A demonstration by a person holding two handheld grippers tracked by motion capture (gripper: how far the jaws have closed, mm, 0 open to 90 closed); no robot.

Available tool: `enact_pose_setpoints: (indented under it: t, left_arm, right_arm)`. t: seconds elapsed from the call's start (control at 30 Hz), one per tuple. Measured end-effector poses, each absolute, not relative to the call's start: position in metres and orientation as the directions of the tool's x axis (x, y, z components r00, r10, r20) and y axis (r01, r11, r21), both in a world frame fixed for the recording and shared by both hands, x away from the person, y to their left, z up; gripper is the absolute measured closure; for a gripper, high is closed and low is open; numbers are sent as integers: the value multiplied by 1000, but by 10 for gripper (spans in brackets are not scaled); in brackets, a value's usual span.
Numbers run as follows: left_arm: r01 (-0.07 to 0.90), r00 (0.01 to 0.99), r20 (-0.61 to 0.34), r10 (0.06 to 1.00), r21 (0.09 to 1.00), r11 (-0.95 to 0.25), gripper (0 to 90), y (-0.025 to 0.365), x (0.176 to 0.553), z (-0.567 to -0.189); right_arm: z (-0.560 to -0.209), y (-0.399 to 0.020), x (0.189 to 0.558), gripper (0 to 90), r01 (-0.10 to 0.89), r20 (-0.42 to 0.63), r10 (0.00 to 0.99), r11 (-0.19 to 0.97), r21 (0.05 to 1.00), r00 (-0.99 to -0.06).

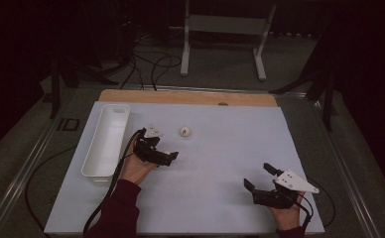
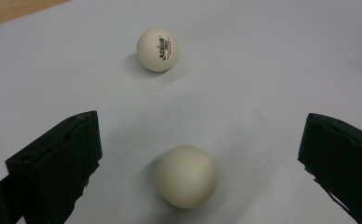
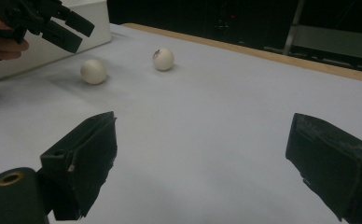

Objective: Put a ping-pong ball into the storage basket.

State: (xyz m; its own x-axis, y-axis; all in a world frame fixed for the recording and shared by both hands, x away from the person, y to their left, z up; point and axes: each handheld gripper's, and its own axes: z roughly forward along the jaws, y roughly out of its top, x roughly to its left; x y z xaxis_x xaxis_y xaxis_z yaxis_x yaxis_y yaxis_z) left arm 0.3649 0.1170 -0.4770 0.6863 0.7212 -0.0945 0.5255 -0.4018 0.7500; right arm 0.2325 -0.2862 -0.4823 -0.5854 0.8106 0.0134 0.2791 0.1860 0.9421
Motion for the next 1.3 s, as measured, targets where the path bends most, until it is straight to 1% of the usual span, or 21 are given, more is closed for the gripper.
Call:
enact_pose_setpoints:
  t: [0.63,0.8,1.07,1.3]
  left_arm:
    - [549,687,-97,721,718,-427,12,113,367,-484]
    - [554,684,-82,724,704,-444,41,112,367,-486]
    - [553,680,-46,732,689,-470,145,109,365,-488]
    - [559,681,-41,731,674,-483,191,109,366,-488]
  right_arm:
    - [-482,-287,232,85,277,12,810,186,943,-586]
    - [-482,-287,232,85,277,11,810,188,942,-586]
    - [-482,-287,232,85,278,13,811,186,942,-585]
    - [-482,-286,232,85,277,12,810,187,942,-587]
